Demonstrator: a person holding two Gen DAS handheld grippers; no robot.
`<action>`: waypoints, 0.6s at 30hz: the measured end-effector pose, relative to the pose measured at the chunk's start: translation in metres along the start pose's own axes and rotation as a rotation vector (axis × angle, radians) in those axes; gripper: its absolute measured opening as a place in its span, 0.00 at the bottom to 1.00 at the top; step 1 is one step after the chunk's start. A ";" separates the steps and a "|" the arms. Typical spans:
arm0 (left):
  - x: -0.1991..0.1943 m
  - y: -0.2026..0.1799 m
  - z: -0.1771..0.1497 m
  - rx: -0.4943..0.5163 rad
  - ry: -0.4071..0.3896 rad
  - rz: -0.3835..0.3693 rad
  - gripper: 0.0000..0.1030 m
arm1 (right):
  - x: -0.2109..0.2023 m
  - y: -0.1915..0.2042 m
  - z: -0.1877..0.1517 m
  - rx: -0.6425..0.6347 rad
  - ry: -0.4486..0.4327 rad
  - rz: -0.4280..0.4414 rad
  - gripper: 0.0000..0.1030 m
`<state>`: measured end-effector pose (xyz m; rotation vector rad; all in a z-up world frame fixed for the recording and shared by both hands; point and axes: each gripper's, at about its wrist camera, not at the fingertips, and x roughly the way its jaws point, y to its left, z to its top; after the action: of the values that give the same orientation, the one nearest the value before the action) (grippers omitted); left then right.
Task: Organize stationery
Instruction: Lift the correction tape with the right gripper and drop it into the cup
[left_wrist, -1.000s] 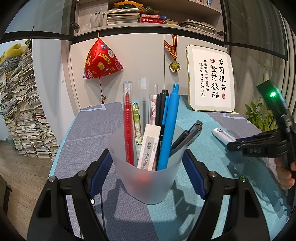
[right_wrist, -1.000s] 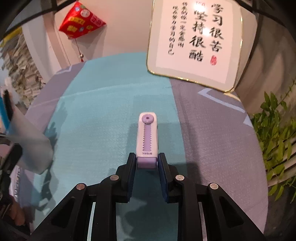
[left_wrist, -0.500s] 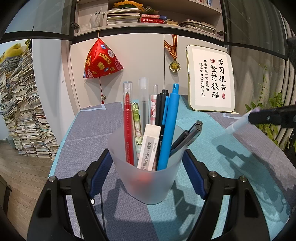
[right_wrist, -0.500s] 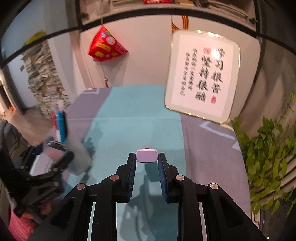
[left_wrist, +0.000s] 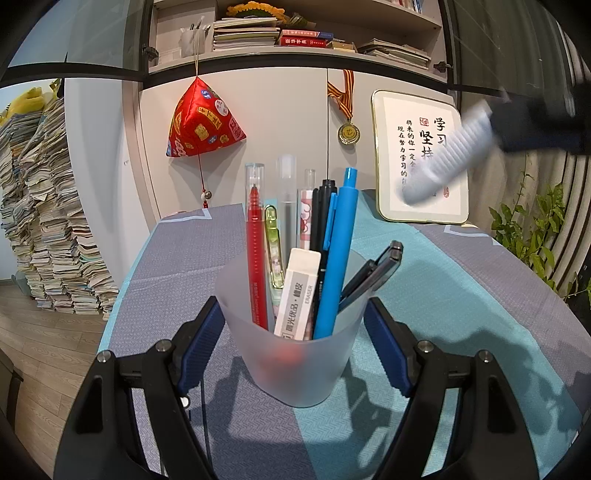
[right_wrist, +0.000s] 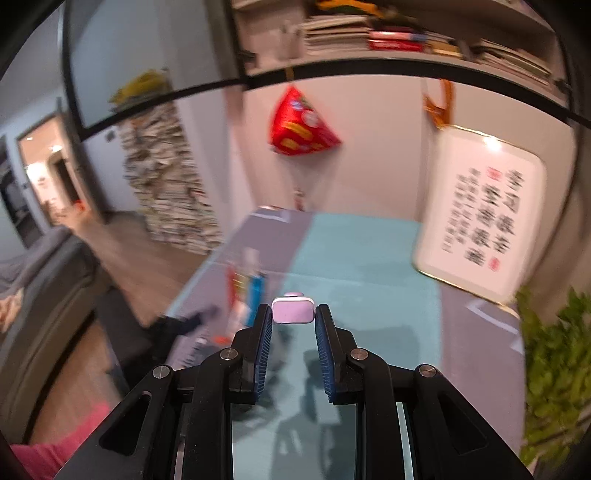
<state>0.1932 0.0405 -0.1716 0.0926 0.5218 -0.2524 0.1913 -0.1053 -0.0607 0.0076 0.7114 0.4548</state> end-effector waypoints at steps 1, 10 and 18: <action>0.000 0.000 0.000 0.000 -0.001 0.000 0.75 | 0.002 0.005 0.004 -0.002 0.003 0.030 0.24; -0.001 0.001 0.001 0.001 -0.004 0.000 0.75 | 0.041 0.025 0.028 -0.009 0.068 0.148 0.24; 0.000 0.000 0.003 -0.002 -0.004 -0.008 0.74 | 0.053 0.024 0.026 -0.003 0.109 0.160 0.24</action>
<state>0.1945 0.0406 -0.1692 0.0881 0.5188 -0.2598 0.2332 -0.0582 -0.0709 0.0373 0.8211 0.6134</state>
